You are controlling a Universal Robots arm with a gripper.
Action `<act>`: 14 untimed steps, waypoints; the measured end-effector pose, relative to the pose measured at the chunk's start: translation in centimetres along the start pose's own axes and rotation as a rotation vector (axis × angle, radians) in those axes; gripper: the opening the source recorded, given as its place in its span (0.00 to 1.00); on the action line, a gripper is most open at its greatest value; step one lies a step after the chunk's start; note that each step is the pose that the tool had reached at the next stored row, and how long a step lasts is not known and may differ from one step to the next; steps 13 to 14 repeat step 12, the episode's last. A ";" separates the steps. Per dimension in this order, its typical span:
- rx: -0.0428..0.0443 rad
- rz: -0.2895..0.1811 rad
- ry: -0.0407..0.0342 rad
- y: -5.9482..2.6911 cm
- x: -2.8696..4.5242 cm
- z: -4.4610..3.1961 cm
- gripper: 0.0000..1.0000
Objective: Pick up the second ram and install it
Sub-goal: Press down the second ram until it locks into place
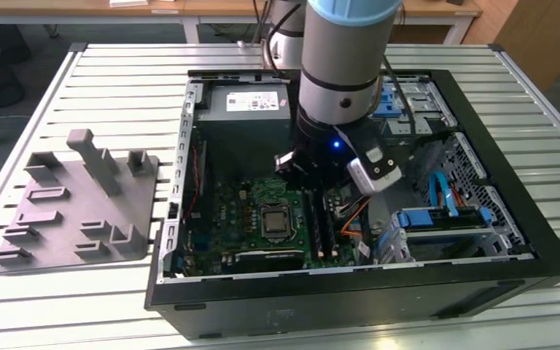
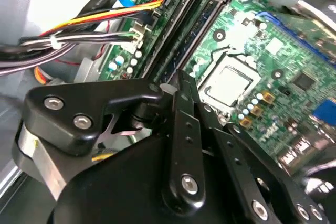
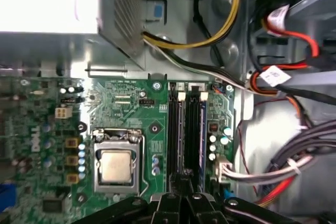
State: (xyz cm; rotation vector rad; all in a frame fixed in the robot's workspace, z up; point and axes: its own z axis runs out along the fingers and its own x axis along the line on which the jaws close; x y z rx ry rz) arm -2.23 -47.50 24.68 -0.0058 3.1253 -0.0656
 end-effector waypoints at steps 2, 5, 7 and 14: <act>0.0001 0.000 0.0000 -0.04 -0.01 -0.90 0.10; -0.0006 0.000 0.0000 -0.06 -0.02 -1.45 0.10; -0.0013 0.000 0.0000 -0.06 -0.02 -1.45 0.10; -0.0012 0.000 0.0000 -0.06 -0.02 -1.46 0.10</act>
